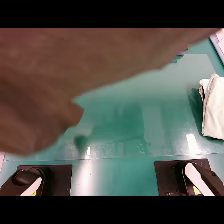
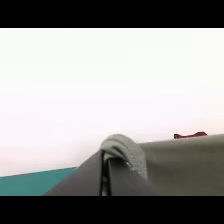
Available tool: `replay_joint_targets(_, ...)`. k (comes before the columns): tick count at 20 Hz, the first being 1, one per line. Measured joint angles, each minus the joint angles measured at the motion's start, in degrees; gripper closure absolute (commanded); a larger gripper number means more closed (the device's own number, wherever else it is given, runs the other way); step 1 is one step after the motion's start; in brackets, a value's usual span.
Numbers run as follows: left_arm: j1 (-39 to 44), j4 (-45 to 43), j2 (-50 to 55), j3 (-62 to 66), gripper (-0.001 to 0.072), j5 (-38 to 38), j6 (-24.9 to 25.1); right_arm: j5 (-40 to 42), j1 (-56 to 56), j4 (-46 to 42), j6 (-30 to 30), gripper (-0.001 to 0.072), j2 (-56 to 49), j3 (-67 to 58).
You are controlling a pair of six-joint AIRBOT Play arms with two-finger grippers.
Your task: Fold the shirts.
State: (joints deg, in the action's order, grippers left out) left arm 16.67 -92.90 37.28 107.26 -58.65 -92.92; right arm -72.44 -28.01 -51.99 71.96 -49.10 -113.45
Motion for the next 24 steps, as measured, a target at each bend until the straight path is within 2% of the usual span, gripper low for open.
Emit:
replay_joint_targets(4,0.0,-1.1,4.9,-2.7,0.0686,-6.3,0.0,-4.8,-0.3,-0.4,2.4,0.0697,-4.8,-1.3)
replay_joint_targets(8,0.0,-1.6,15.0,-10.9,0.0685,-10.1,0.9,-7.9,7.2,-3.7,4.0,0.0697,-13.4,5.2)
replay_joint_targets(12,-1.8,-1.5,28.1,-19.3,0.0685,-6.1,1.6,-7.3,17.0,-12.2,5.6,0.0696,-23.9,14.8)
replay_joint_targets(15,-4.3,-0.9,37.2,-22.1,0.0683,-1.8,1.7,-3.7,22.1,-14.6,6.2,0.0692,-32.2,17.2)
replay_joint_targets(16,-5.1,-0.6,39.3,-22.5,0.0555,-0.9,1.7,-2.7,23.2,-15.2,6.4,0.0585,-34.9,16.8)
replay_joint_targets(17,-5.9,-0.6,41.0,-22.9,0.0292,0.2,1.8,-1.9,23.9,-15.3,6.4,0.0355,-37.1,15.8)
replay_joint_targets(18,-6.7,-0.4,42.2,-23.1,0.0239,0.8,1.9,-1.4,24.5,-15.3,6.5,0.0279,-39.3,14.3)
replay_joint_targets(21,-9.7,0.5,43.5,-23.1,0.024,0.6,1.9,-3.0,24.8,-13.1,6.6,0.0282,-43.5,9.4)
replay_joint_targets(24,-14.4,1.8,41.4,-23.9,0.024,-4.2,2.6,-6.6,22.4,-11.7,5.3,0.0282,-43.3,9.1)
